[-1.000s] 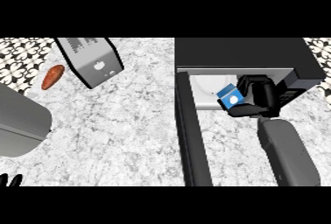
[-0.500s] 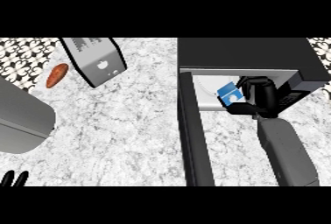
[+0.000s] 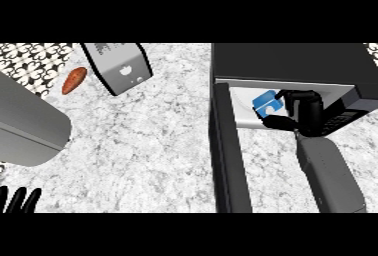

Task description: Pick up the milk, place it into the microwave and close the microwave

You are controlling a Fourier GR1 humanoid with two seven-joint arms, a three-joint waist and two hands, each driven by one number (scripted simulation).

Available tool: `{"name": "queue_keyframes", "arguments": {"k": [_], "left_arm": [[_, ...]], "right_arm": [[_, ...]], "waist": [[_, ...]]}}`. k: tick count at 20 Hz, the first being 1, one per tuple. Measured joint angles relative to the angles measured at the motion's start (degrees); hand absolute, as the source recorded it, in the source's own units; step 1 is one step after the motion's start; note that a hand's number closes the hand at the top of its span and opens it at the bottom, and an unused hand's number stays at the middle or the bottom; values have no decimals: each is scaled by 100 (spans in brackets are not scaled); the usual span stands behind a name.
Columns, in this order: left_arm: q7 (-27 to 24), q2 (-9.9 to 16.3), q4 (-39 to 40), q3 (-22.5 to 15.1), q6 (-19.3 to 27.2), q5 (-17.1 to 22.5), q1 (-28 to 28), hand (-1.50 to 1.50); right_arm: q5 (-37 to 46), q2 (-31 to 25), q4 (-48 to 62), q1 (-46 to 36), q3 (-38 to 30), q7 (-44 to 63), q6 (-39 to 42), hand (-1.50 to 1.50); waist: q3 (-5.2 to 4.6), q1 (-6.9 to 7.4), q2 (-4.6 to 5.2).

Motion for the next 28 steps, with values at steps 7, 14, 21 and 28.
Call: {"name": "queue_keyframes", "arguments": {"k": [7, 14, 21, 28], "left_arm": [[62, 68, 35, -8, 12, -175, -125, -150], [136, 127, 68, -19, 50, -371, -310, -150], [221, 165, 162, -149, 31, -524, -542, -150], [327, 95, 238, -332, 104, -697, -742, -150]], "right_arm": [[183, 51, -171, 165, -245, -312, -871, -150], [685, -34, -247, 324, -259, -458, -1596, -150], [1010, -84, 1072, -878, -283, 993, -1750, -150], [1066, -212, 2234, -1998, -316, 1822, -1174, -150]], "waist": [[-35, 215, 51], [-49, 385, 115], [-68, 728, 404], [-63, 649, 453]]}}
